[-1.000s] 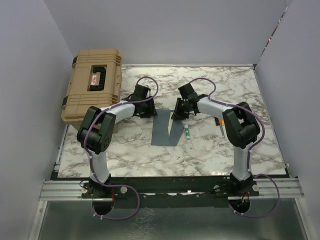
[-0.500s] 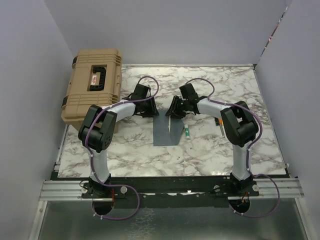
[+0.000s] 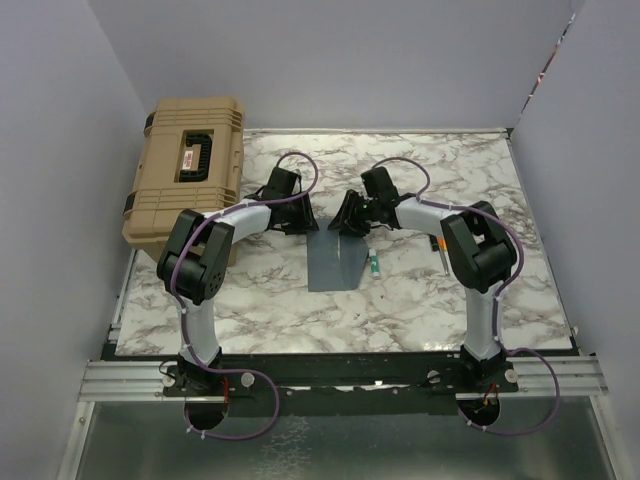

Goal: Place the letter into the envelope and seal it

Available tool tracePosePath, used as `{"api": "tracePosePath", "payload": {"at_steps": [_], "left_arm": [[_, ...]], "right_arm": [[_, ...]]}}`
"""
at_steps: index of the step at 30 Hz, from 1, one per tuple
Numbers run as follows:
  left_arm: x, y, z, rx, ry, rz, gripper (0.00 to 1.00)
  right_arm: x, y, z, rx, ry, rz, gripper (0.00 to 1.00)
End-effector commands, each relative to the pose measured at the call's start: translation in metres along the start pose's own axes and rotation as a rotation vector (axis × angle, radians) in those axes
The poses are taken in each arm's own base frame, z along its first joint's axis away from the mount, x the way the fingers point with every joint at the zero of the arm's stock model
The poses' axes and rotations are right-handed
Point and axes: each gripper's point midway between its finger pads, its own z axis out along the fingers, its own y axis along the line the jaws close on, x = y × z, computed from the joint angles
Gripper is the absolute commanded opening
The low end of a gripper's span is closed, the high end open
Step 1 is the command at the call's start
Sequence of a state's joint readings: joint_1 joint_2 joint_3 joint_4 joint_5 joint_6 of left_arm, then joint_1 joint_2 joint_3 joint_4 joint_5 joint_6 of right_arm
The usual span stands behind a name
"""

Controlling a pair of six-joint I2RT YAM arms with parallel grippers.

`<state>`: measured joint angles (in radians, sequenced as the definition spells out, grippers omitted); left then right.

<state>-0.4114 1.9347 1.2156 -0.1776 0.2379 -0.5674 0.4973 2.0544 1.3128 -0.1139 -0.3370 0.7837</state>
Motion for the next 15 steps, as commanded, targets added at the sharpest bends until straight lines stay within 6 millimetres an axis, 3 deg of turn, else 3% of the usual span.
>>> {"api": "tracePosePath", "payload": {"at_steps": [1, 6, 15], "left_arm": [[0.029, 0.01, 0.011, -0.007, 0.1, -0.024, 0.44], [0.026, 0.011, 0.01, -0.007, 0.088, -0.032, 0.44], [-0.002, 0.003, -0.015, -0.012, -0.009, -0.01, 0.48]], "right_arm": [[0.024, -0.016, 0.016, -0.007, 0.086, 0.067, 0.47], [0.018, -0.005, 0.01, -0.09, 0.048, 0.078, 0.47], [-0.007, 0.017, -0.041, -0.115, -0.08, -0.013, 0.47]]}}
